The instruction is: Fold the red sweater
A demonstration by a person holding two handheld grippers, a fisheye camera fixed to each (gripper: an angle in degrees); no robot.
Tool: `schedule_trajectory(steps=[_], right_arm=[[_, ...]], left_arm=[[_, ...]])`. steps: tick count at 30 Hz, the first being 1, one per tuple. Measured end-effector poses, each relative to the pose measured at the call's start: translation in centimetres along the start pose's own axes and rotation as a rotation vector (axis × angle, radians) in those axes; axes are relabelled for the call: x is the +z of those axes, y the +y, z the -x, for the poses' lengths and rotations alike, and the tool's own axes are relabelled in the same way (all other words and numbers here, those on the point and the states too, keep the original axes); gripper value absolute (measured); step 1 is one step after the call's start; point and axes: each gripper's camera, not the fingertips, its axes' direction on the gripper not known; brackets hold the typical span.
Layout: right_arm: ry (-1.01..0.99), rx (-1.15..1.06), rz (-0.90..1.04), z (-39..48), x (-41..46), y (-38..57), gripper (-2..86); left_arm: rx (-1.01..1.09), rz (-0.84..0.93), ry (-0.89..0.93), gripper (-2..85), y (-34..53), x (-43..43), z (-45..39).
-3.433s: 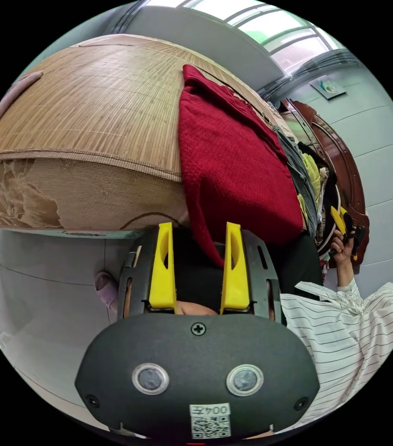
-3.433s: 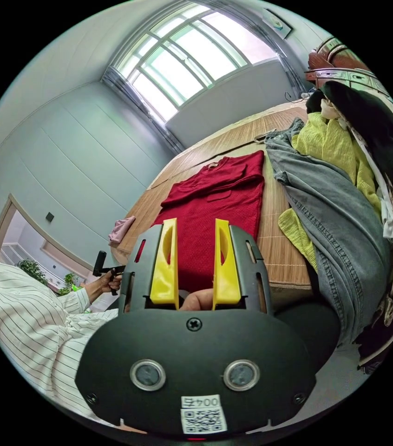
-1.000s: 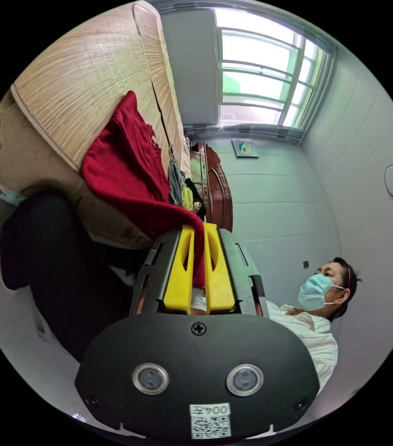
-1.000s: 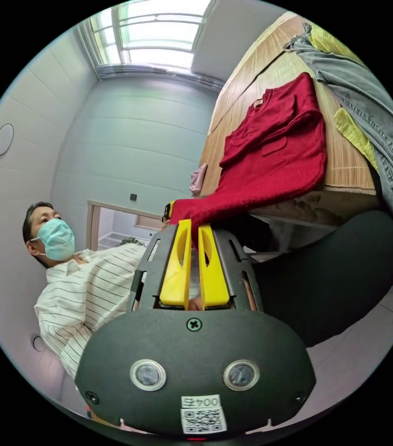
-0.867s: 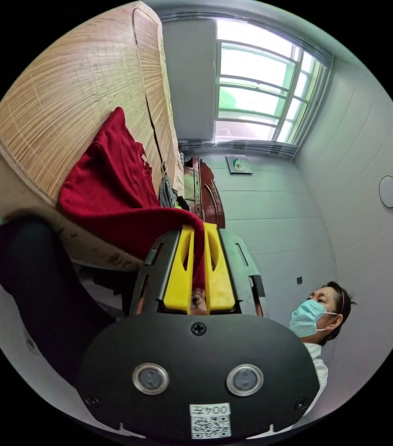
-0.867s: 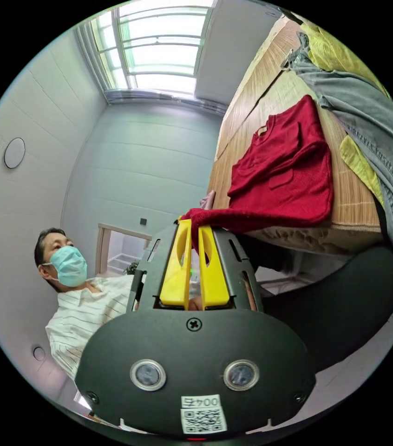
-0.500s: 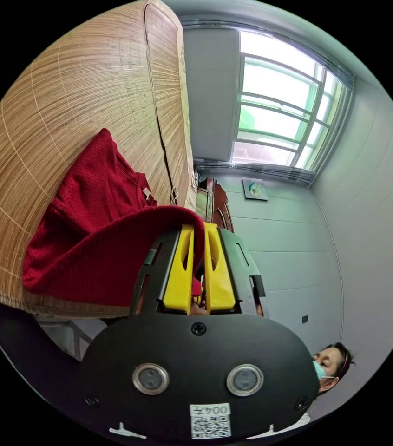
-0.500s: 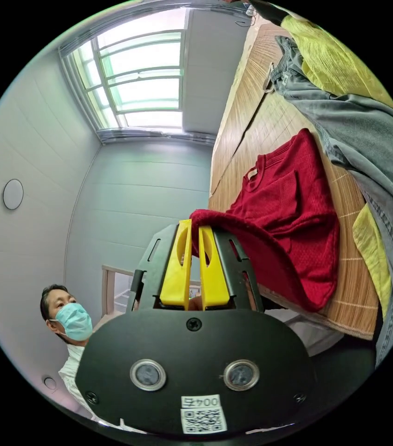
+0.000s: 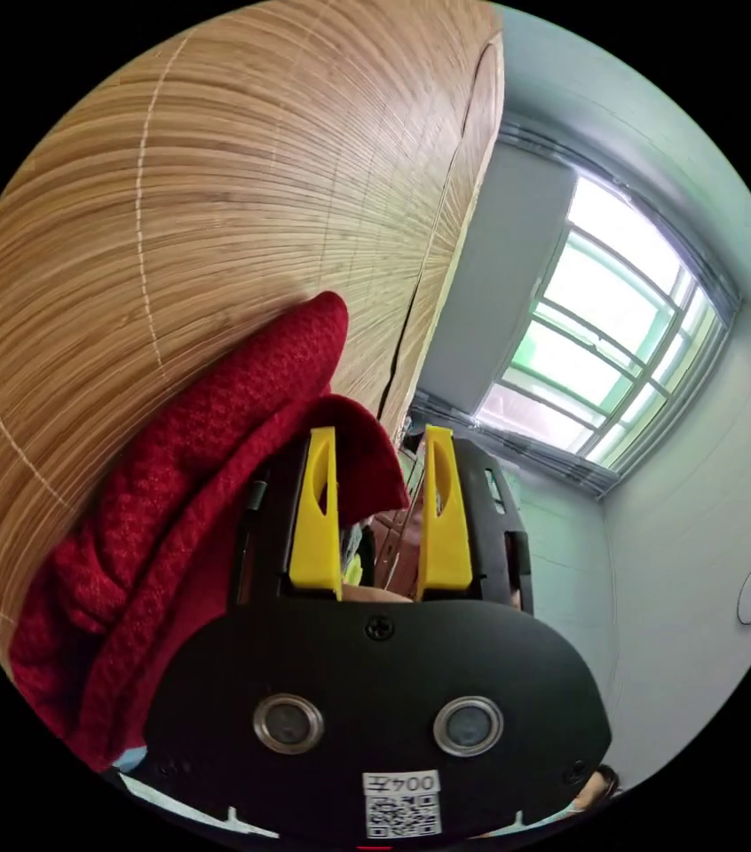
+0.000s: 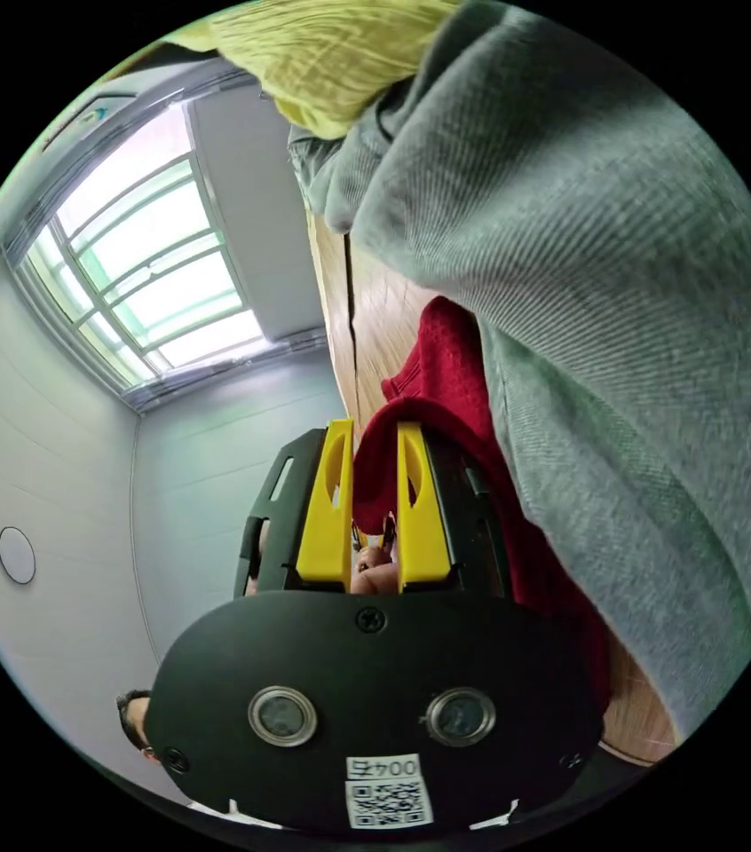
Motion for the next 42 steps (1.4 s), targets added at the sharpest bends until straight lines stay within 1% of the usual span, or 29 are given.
schedule_trajectory(steps=[3,4,6,7,8,9,10,11,12,13,14,15,16,17,18,20,21,23,25,27,29,33,35,38,40,42], right_arm=[[-0.09,-0.035,-0.059,0.9,0.5,0.5,9.9],[-0.088,-0.051,-0.064,1.5,0.8,0.7,9.3],[-0.071,-0.095,-0.06,2.6,1.2,1.5,8.1],[-0.067,-0.147,-0.061,3.7,1.4,2.4,7.1],[-0.061,-0.175,-0.059,4.3,1.6,3.0,6.9],[-0.037,-0.247,-0.036,5.6,2.0,4.3,6.4],[0.031,-0.333,0.008,6.9,2.8,6.1,6.4],[0.087,-0.372,0.029,7.5,3.3,7.1,6.4],[0.226,-0.476,0.067,8.7,4.7,9.5,6.7],[0.377,-0.582,0.109,9.3,6.4,12.1,7.0],[0.447,-0.625,0.135,9.4,7.4,13.3,7.1],[0.578,-0.689,0.19,9.0,9.3,15.3,7.4],[0.705,-0.715,0.233,8.1,11.0,16.6,7.7],[0.767,-0.709,0.247,7.5,11.6,17.0,7.3],[0.851,-0.699,0.254,6.8,12.2,17.8,6.6],[0.878,-0.782,0.199,7.6,12.0,20.2,6.4],[0.874,-0.842,0.154,8.3,11.3,22.1,6.5],[0.844,-0.896,0.111,8.9,9.9,24.3,7.8],[0.787,-0.911,0.083,8.3,7.8,26.4,10.3],[0.808,-0.933,0.082,7.6,7.0,27.7,11.5],[0.889,-0.967,0.095,6.8,7.1,29.1,12.5],[0.925,-0.985,0.11,6.1,8.0,31.2,15.1],[0.954,-0.994,0.101,6.1,8.5,31.7,16.3],[0.957,-1.002,0.116,6.4,9.4,32.3,17.3],[1.005,-1.029,0.139,6.7,10.8,32.9,17.4],[0.997,-1.024,0.167,6.7,11.7,33.0,17.2]], left_arm=[[0.008,-0.076,0.158,12.9,0.7,-1.0,0.1],[0.013,-0.088,0.178,12.7,0.9,-1.2,0.1],[0.088,-0.115,0.213,11.4,2.2,-2.0,-1.0],[0.12,-0.107,0.217,10.9,2.6,-2.1,-1.4],[0.2,-0.069,0.223,10.1,3.5,-2.1,-2.3],[0.303,-0.001,0.206,9.3,4.9,-1.7,-3.3],[0.363,0.05,0.18,8.9,5.7,-1.4,-3.9],[0.491,0.169,0.084,8.1,7.8,-0.4,-4.8],[0.627,0.276,-0.048,7.5,10.3,0.9,-5.2],[0.693,0.322,-0.127,7.4,11.7,1.5,-5.2],[0.821,0.379,-0.302,7.3,14.2,2.8,-4.8],[0.927,0.398,-0.509,7.3,16.0,3.9,-3.6],[0.955,0.39,-0.617,7.3,16.5,4.3,-2.9],[0.944,0.369,-0.745,7.3,16.7,4.4,-1.5],[0.892,0.356,-0.706,7.3,16.8,3.4,-0.9],[0.881,0.312,-0.573,7.3,17.7,0.7,-1.8],[0.922,0.298,-0.569,7.3,18.6,-1.1,-2.6],[0.987,0.297,-0.646,7.3,19.6,-3.8,-2.9],[1.015,0.337,-0.721,7.4,20.1,-6.5,-1.8],[1.076,0.398,-0.819,7.6,21.3,-9.1,0.7],[1.163,0.435,-0.861,8.2,23.0,-9.7,2.1],[1.303,0.519,-0.912,11.3,26.2,-7.8,4.2],[1.331,0.509,-0.894,12.8,26.6,-7.1,4.3],[1.328,0.5,-0.809,14.5,26.6,-6.9,4.1],[1.328,0.531,-0.803,15.5,26.6,-6.6,4.4],[1.332,0.586,-0.824,16.6,26.8,-5.8,5.2]])
